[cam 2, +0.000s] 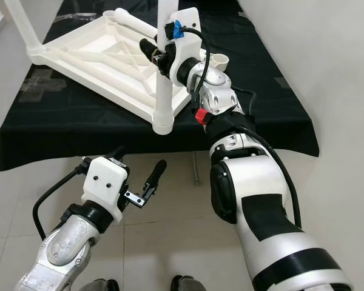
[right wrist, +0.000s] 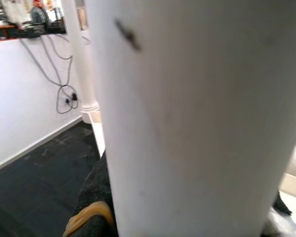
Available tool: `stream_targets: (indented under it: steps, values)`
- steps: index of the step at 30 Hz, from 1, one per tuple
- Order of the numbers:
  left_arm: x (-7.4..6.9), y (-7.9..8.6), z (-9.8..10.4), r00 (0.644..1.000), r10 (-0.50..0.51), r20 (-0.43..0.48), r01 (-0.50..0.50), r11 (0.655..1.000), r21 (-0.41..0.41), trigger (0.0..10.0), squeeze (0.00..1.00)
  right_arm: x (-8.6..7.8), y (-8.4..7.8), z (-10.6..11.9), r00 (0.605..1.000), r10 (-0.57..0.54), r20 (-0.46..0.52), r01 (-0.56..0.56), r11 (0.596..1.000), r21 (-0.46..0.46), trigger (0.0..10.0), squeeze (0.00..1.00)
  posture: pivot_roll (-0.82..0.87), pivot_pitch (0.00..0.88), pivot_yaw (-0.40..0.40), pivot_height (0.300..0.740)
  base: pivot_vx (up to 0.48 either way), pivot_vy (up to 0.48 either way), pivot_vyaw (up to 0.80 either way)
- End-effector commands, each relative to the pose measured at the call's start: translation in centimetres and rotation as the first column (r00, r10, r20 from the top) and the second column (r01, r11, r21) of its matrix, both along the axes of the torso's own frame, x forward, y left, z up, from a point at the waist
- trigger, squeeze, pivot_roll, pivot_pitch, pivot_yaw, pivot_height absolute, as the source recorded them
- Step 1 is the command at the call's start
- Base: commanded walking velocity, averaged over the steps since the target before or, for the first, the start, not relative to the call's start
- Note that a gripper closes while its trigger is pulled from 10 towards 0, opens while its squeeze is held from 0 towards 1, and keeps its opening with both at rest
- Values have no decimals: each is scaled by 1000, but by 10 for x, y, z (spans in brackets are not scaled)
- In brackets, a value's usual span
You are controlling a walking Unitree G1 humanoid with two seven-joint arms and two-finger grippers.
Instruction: Building children table
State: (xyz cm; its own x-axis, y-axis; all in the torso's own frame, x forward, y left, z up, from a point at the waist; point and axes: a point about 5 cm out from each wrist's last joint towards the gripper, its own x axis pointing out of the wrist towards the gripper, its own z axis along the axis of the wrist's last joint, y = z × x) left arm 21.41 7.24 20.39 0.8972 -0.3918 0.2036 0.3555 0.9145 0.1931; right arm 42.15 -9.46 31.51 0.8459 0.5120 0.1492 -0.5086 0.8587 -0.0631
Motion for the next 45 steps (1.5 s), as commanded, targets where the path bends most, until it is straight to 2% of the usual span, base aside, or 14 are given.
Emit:
stream_targets:
  steps: [1, 6, 8, 11, 15, 22, 23, 26, 27, 29, 31, 32, 33, 45]
  values:
    - [0, 0, -1, 1000, -2, -7, 2, 1000, 7, 10000, 0, 1, -13, -78, 945, -97, -311, 93, 995, -28, 10000, 0, 117, 233, -71, 740, 0, 0, 0]
    - [1, 1, -1, 1000, 3, -5, -3, 1000, 8, 10000, 0, 2, -16, -76, 937, -181, -299, 191, 982, 3, 10000, 0, 115, 235, -68, 740, 0, 0, 0]
    - [1, 2, -1, 1000, 5, -5, -5, 1000, 11, 10000, 0, 3, -18, -76, 921, -248, -300, 264, 964, 15, 10000, 0, 115, 235, -69, 740, 0, 0, 0]
    - [2, 3, -1, 1000, 9, -1, -9, 1000, 16, 10000, 0, 2, -13, -79, 915, -292, -278, 305, 952, 1, 10000, 0, 115, 235, -70, 740, 0, 0, 0]
    - [3, 4, -1, 1000, 12, 1, -13, 1000, 17, 10000, 0, 1, -7, -82, 914, -307, -267, 315, 949, -14, 10000, 0, 115, 235, -70, 740, 0, 0, 0]
    - [4, 6, 0, 1000, 19, 4, -19, 1000, 21, 10000, 0, -5, 14, -86, 936, -291, -199, 285, 957, -58, 10000, 0, 113, 227, -72, 740, 0, 0, 0]
    - [4, 6, -1, 1000, 21, 6, -21, 1000, 22, 10000, 0, -6, 20, -83, 949, -284, -138, 273, 958, -91, 10000, 0, 113, 219, -74, 740, 0, 0, 0]
    - [4, 6, -1, 1000, 21, 6, -21, 1000, 22, 10000, 0, -7, 22, -82, 953, -274, -127, 261, 959, -110, 10000, 0, 113, 218, -72, 740, 0, 0, 0]
    - [3, 6, -1, 1000, 20, 6, -20, 1000, 23, 10000, 0, -6, 21, -81, 951, -290, -106, 271, 949, -159, 10000, 0, 112, 214, -76, 740, 0, 0, 0]
    - [3, 6, -1, 1000, 20, 6, -20, 1000, 23, 10000, 0, -6, 21, -81, 951, -290, -106, 271, 949, -159, 10000, 0, 112, 214, -76, 740, 0, 0, 0]
    - [3, 6, -1, 1000, 19, 8, -20, 1000, 23, 10000, 0, -4, 12, -82, 923, -367, -117, 341, 919, -195, 10000, 0, 111, 212, -76, 740, 0, 0, 0]
    - [3, 6, -1, 1000, 19, 8, -20, 1000, 23, 10000, 0, -4, 12, -82, 923, -367, -117, 341, 919, -195, 10000, 0, 111, 212, -76, 740, 0, 0, 0]
    - [3, 6, -1, 1000, 20, 9, -20, 1000, 22, 10000, 0, -4, 10, -85, 904, -398, -158, 371, 912, -175, 10000, 0, 110, 209, -78, 740, 0, 0, 0]
    - [4, 9, 1, 1000, 25, 16, -25, 999, 29, 10000, 0, -8, 12, -101, 832, -481, -278, 475, 875, -93, 10000, 0, 114, 205, -75, 740, 0, 0, 0]
